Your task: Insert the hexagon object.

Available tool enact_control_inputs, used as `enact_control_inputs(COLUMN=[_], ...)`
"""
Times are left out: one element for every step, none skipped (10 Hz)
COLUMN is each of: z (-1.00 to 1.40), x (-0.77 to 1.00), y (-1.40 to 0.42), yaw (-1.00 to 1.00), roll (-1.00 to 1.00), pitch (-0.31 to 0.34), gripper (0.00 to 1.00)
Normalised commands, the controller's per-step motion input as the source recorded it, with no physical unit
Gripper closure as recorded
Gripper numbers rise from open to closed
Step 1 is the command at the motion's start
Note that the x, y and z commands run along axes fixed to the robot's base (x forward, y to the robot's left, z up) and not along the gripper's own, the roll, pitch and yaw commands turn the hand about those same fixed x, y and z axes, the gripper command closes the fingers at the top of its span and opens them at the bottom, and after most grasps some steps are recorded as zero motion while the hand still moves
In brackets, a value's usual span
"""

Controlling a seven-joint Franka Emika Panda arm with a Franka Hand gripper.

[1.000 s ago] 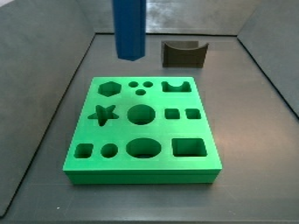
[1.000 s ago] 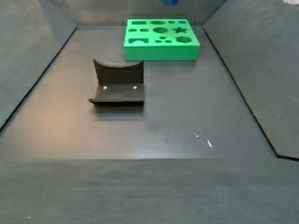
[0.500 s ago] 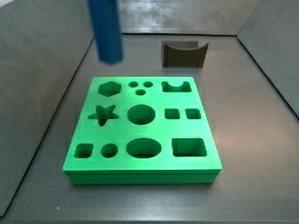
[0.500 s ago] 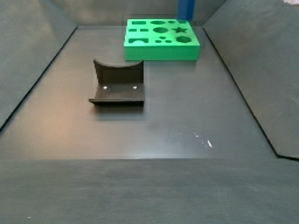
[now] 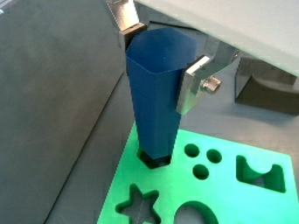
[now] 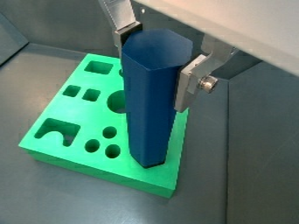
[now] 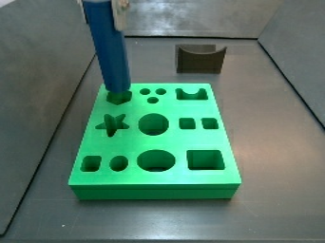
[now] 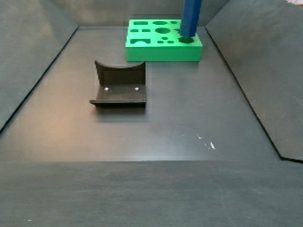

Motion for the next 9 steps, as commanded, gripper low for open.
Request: enact_control_inputs(z=[-0.35,-0.5,-0.55,-0.49,-0.51,-0.48,-0.31,-0.17,-0.05], x=[0.0,0.0,0.0,0.0,0.13,0.23,0.2,0.11,0.0], y=[-0.07,0.0,0.0,0.0,0.0,0.0,0.0,0.0,0.0], yaw=[0.11,0.06,0.07,0.02,0.0,0.0,0.0,0.0,0.0], roll=[-0.11,0.0,0.0,0.0,-0.01,-0.02,0.0,0.0,0.0], pitch=[-0.01,0.0,0.0,0.0,0.0,0.0,0.0,0.016,0.0], gripper=[1.0,1.0,1.0,1.0,1.0,1.0,1.0,1.0,1.0])
